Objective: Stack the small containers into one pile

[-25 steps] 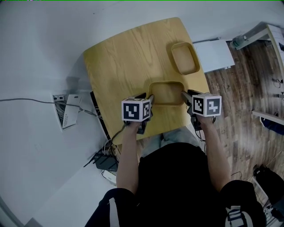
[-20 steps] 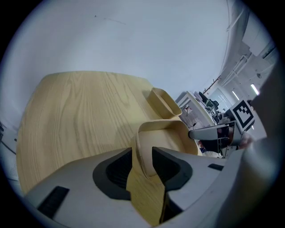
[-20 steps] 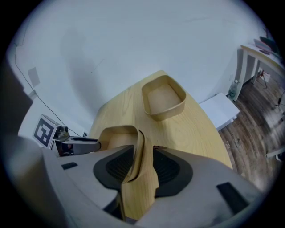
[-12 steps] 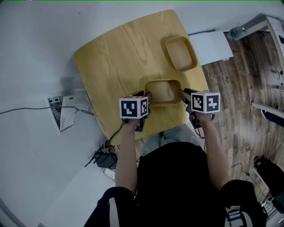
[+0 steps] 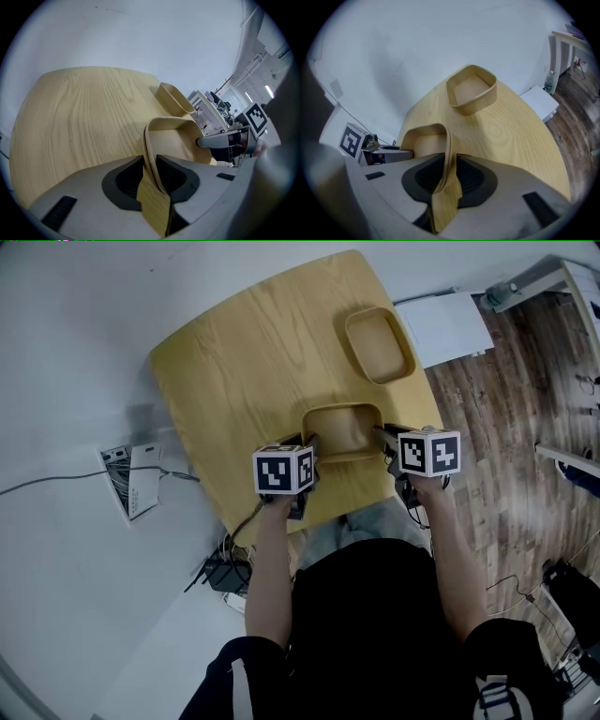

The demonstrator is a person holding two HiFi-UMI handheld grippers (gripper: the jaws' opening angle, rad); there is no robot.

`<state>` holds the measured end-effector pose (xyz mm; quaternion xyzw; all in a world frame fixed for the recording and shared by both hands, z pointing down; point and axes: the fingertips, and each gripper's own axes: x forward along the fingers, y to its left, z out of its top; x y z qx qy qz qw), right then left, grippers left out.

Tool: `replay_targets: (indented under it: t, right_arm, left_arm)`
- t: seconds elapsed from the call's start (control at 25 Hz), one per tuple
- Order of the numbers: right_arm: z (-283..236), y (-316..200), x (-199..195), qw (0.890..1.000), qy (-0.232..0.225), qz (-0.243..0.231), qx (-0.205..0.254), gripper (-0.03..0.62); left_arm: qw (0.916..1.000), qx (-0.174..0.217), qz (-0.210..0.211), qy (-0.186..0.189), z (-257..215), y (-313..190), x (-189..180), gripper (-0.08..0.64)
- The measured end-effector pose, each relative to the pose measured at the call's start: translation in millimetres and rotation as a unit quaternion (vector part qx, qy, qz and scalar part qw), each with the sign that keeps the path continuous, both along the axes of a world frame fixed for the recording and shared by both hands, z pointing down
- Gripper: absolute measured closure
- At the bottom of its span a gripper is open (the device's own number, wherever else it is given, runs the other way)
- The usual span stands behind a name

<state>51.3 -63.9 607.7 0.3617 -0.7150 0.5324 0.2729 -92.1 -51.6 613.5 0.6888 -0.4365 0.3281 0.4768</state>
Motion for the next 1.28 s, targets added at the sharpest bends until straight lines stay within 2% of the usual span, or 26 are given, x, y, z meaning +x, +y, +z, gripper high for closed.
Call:
replay_targets:
  t: [0.04, 0.32, 0.8, 1.28]
  right_arm:
    - [-1, 0, -1, 1.0, -0.001, -0.001, 0.002, 0.523]
    - [-11, 10, -2, 0.999, 0.008, -0.029, 0.016, 0.525]
    - [-49, 24, -10, 0.996, -0.008, -0.059, 0.063, 0.528]
    - [-86, 52, 2, 0.991, -0.01, -0.079, 0.105, 0.528]
  left_arm:
    - [1.0, 0.0, 0.0, 0.001, 0, 0, 0, 0.456]
    - [0.9997, 0.011, -0.019, -0.011, -12, 10, -2, 0.48]
    - [0.9952, 0.07, -0.053, -0.045, -59, 31, -9, 0.486]
    - [0.9875, 0.121, -0.094, -0.036, -96, 63, 2, 0.494]
